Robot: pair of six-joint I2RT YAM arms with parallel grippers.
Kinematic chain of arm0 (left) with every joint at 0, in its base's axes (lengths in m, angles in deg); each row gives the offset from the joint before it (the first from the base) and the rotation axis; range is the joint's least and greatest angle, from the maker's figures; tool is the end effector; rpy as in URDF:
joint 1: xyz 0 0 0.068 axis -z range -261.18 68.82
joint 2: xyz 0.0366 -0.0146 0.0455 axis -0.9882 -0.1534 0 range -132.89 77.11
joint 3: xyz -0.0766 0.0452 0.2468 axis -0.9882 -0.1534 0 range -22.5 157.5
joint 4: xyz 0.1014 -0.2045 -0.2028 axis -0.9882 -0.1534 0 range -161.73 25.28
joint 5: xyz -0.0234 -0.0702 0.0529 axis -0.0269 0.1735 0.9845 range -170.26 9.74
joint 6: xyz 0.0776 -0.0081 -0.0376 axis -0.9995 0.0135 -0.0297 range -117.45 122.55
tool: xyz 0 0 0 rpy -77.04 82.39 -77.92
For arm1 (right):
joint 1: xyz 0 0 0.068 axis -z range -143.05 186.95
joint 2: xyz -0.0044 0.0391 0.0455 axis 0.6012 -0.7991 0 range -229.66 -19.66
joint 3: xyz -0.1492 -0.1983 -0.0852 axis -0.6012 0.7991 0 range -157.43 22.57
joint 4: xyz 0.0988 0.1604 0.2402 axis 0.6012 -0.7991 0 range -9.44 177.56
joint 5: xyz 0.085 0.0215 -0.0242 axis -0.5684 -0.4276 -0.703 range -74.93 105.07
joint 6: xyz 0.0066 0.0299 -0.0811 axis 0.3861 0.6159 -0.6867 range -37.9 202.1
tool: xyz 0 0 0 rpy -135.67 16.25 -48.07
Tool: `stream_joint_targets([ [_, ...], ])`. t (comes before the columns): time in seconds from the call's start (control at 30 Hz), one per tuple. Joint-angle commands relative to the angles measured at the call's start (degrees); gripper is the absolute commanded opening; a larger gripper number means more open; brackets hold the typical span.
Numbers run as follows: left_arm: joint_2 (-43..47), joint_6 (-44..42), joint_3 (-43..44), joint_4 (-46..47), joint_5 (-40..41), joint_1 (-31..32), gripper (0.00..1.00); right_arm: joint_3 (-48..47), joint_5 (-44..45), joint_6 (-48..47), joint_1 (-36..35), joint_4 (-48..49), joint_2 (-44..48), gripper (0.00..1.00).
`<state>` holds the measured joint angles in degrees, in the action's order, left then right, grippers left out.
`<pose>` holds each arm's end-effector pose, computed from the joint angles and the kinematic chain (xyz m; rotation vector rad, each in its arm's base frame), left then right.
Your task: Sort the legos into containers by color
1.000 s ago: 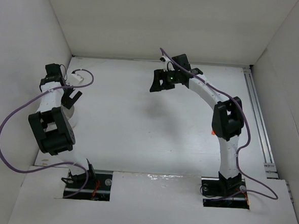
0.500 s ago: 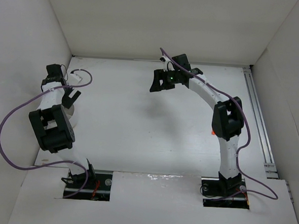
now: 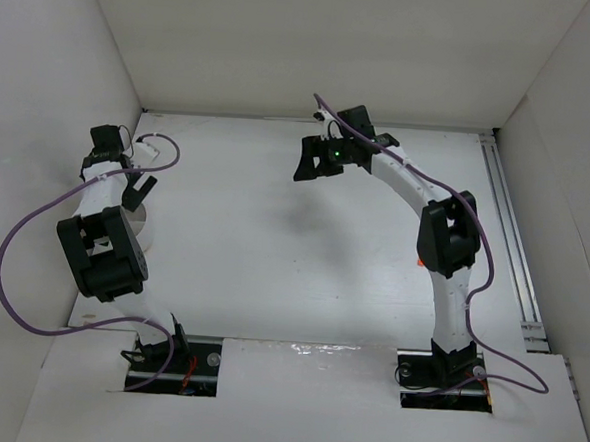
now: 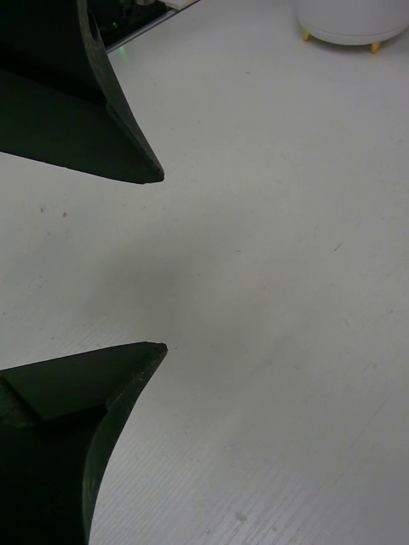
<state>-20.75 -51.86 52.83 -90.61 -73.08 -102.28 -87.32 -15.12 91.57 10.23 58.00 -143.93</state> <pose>0.4130 0.1697 0.1958 0.6720 2.4584 0.7187 0.4834 0.2866 0.2112 -0.6260 2.3092 0.9234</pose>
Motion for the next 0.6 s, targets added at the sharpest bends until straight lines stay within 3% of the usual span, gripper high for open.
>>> stream_joint_targets([
  [0.0,0.48,1.24,-0.36,0.58,1.52,-0.52,1.00,-2.70,0.14,-0.07,-0.79,0.82,-0.98,0.80],
  [0.57,1.01,2.38,-0.36,2.33,2.66,-1.57,1.00,-2.70,0.14,-0.07,-0.79,0.82,-0.98,0.80],
])
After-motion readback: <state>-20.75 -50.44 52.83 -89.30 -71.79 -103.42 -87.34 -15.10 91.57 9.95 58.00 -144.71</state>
